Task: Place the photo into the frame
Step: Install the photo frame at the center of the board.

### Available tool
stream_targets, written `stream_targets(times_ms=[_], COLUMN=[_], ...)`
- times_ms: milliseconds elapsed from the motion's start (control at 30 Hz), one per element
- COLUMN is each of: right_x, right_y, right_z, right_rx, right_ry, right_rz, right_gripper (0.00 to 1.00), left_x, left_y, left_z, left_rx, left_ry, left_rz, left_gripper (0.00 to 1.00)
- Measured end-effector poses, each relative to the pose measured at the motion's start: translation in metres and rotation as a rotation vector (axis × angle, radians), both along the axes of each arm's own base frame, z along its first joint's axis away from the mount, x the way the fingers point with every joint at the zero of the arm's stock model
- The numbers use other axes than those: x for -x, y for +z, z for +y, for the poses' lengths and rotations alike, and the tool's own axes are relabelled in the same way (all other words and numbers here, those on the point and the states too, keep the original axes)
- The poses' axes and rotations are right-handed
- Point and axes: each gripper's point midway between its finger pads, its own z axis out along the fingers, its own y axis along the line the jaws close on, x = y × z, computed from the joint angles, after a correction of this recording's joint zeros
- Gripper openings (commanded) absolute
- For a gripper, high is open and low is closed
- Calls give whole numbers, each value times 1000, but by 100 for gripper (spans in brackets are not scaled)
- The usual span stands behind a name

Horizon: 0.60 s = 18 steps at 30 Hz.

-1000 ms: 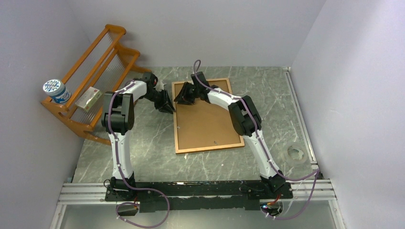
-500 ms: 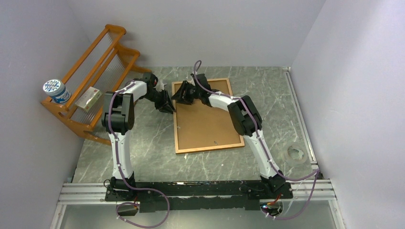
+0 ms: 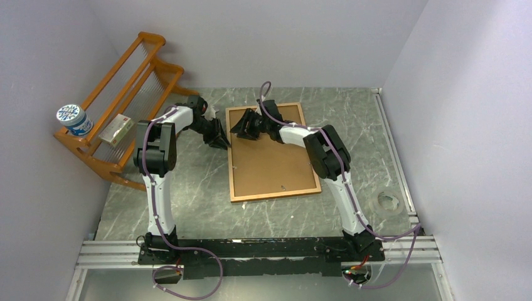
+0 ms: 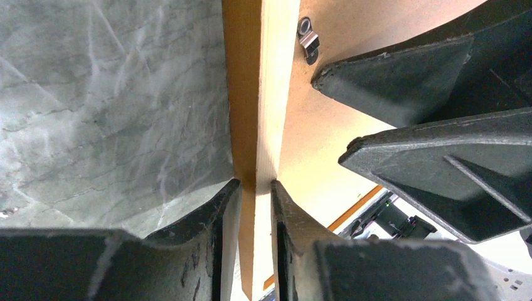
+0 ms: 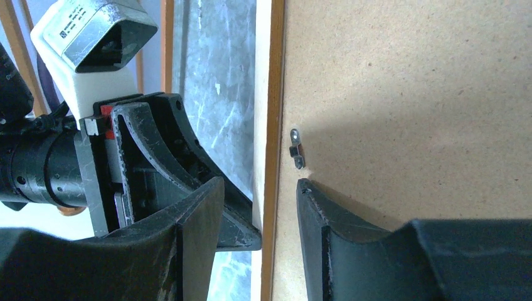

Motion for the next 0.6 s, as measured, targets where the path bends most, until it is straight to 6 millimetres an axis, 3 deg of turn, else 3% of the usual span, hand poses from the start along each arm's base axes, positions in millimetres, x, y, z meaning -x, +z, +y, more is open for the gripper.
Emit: stream_targets(times_ms=[300,600], right_x=[-16,-19], right_y=[0,-2], right_z=[1,9], right_rx=[50,20], right_ry=[-15,21], right_rz=[-39,-31], right_gripper=[49,44], left_x=[0,0], left_y=[-2,-1], left_z=[-1,-2], left_rx=[-5,9], left_ry=[-2,-5], left_rz=[2,3], left_gripper=[34,23])
